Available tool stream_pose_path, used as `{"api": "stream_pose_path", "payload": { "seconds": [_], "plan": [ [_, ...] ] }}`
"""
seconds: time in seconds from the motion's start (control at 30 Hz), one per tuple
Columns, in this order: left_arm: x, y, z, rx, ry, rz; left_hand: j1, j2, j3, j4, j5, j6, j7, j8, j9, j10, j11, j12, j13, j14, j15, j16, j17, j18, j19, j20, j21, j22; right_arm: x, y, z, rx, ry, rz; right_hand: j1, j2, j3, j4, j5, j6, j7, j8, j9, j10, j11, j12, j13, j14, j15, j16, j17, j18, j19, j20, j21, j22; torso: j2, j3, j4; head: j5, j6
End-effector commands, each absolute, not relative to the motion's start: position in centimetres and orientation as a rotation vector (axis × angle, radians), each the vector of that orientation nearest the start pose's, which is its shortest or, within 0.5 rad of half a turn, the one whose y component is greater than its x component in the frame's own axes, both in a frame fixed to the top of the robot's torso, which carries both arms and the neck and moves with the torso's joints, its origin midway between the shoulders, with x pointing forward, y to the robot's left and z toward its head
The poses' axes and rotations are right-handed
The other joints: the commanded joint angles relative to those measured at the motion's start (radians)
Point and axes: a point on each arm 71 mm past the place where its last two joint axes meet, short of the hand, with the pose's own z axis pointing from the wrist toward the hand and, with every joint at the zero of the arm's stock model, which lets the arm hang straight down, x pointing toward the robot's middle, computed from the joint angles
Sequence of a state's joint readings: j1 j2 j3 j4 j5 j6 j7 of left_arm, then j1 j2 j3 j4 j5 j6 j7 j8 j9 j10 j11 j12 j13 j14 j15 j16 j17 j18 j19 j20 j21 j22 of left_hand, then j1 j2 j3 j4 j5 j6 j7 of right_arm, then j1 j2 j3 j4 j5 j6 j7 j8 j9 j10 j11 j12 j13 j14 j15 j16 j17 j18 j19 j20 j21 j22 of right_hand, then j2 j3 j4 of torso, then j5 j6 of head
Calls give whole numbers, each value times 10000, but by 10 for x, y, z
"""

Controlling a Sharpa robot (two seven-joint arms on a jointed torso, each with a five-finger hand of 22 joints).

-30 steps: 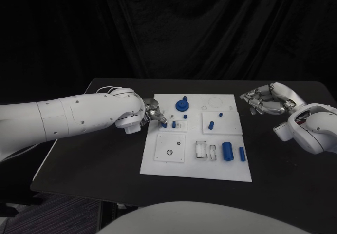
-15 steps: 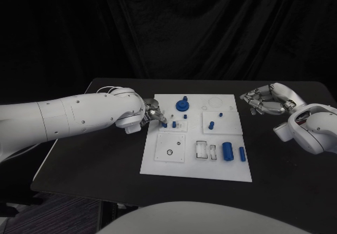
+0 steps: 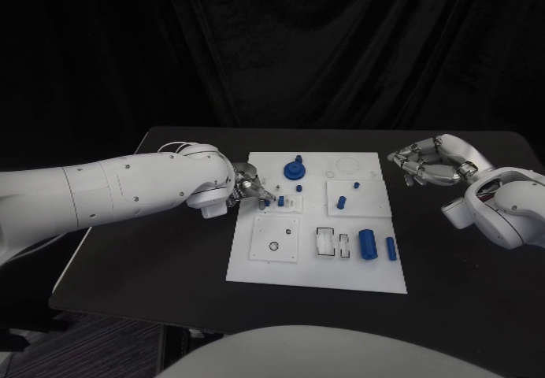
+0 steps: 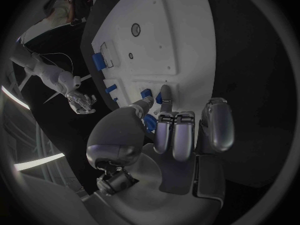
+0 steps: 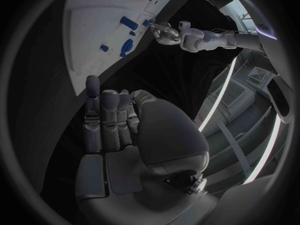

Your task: Assemble the parts on the task board

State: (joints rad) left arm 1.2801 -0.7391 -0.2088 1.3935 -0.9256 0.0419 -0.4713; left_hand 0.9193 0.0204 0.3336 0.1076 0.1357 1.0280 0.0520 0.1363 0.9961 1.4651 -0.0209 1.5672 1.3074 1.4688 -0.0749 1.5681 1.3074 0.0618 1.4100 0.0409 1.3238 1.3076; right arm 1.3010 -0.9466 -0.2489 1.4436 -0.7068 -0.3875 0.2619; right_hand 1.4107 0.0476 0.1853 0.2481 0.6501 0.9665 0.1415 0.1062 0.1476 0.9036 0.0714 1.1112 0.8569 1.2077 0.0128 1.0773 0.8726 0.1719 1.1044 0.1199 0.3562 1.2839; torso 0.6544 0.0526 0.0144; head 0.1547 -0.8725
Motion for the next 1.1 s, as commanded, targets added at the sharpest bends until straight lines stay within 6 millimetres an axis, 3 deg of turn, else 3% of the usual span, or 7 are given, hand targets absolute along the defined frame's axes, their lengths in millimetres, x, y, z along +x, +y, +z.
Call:
{"api": "stream_pose_path", "payload": {
  "seconds": [0.03, 0.47, 0.53, 0.67, 0.8, 1.03, 1.1],
  "plan": [
    [487, 208, -255, -2866, 23919, -4064, -92, 19, -126, 45, -89, 29, 40, -74, -33, 1057, 48, 36, 2634, 1020, 64, 27, 2634, 103, -17, 23, -37, 739, 486, -283, -206, 4258, 16755, 9558, 95, -11, 57, 16, 55, 39, 36, -4, -3, -60, -11, -59, -8, -53, -39, 9, -12, 85, 43, -24, -51, 13, 2, 4, 1, 7, -2],
    [489, 215, -256, -3170, 23825, -3709, -191, 123, -499, 351, -109, 84, 31, -87, -128, 1057, 43, 36, 2634, 1020, 62, 27, 2634, 91, 35, 25, -6, 794, 486, -283, -207, 4289, 16860, 9545, 100, -12, 66, 10, 58, 39, 36, -4, -3, -51, -11, -54, -3, -59, -39, 2, -23, 85, 43, -24, -51, 16, 2, -3, 7, 7, -2],
    [488, 215, -255, -3209, 23677, -3859, -154, 94, -1056, 608, -317, 243, -146, 539, 548, 1057, -131, 36, 2634, 1020, -89, 27, 2634, -64, 483, -114, 591, 1256, 485, -283, -207, 4291, 16872, 9546, 100, -12, 66, 10, 58, 39, 36, -4, -3, -51, -11, -54, -3, -59, -39, 2, -23, 85, 43, -24, -51, 16, 1, -3, 2, 13, -2],
    [488, 215, -253, -3268, 23385, -4173, -545, -11, -1819, 1210, -807, 68, -161, 900, 1024, 1057, -137, 36, 2634, 1020, -111, 27, 2634, -77, 517, -141, 610, 1308, 485, -284, -207, 4302, 16869, 9533, 100, -12, 66, 10, 58, 39, 36, -4, -3, -51, -11, -54, -3, -59, -39, 2, -23, 85, 43, -24, -51, 16, 2, -2, 1, -1, -2],
    [488, 217, -249, -3456, 22723, -4690, -761, -104, -2597, 1703, -843, -182, -158, 1270, 1481, 1057, -144, 36, 2634, 1020, -106, 27, 2634, -70, 511, -152, 575, 1320, 485, -285, -207, 4325, 16831, 9501, 105, -25, 78, 2, 59, 39, 37, -4, -3, -86, -11, -81, -47, -67, -39, -9, -41, 85, 44, -25, -51, 22, 6, -5, 8, 13, -2],
    [486, 227, -236, -3743, 20967, -5925, -582, 172, -3688, 1815, -853, -408, -237, 2065, 2424, 1057, -202, 36, 2634, 1020, -157, 27, 2634, -109, 613, -190, 702, 1464, 483, -288, -203, 4335, 16578, 9382, 64, -97, 105, 18, 46, 40, 48, -2, -1, -456, 4, -385, -442, -93, -29, -36, -80, 80, 40, -20, -60, 51, 7, -5, 15, -23, -2],
    [485, 231, -230, -3723, 20228, -6441, -579, 196, -3775, 1825, -859, -417, -247, 2121, 2484, 1057, -205, 36, 2634, 1020, -164, 27, 2634, -115, 623, -194, 719, 1480, 483, -288, -200, 4213, 16506, 9321, -3, -145, 113, 67, -11, 35, 54, -3, -1, -598, 15, -551, -639, -62, -22, 1, -39, 79, 43, -14, -68, 75, 6, -7, 16, -34, -2]
  ]
}}
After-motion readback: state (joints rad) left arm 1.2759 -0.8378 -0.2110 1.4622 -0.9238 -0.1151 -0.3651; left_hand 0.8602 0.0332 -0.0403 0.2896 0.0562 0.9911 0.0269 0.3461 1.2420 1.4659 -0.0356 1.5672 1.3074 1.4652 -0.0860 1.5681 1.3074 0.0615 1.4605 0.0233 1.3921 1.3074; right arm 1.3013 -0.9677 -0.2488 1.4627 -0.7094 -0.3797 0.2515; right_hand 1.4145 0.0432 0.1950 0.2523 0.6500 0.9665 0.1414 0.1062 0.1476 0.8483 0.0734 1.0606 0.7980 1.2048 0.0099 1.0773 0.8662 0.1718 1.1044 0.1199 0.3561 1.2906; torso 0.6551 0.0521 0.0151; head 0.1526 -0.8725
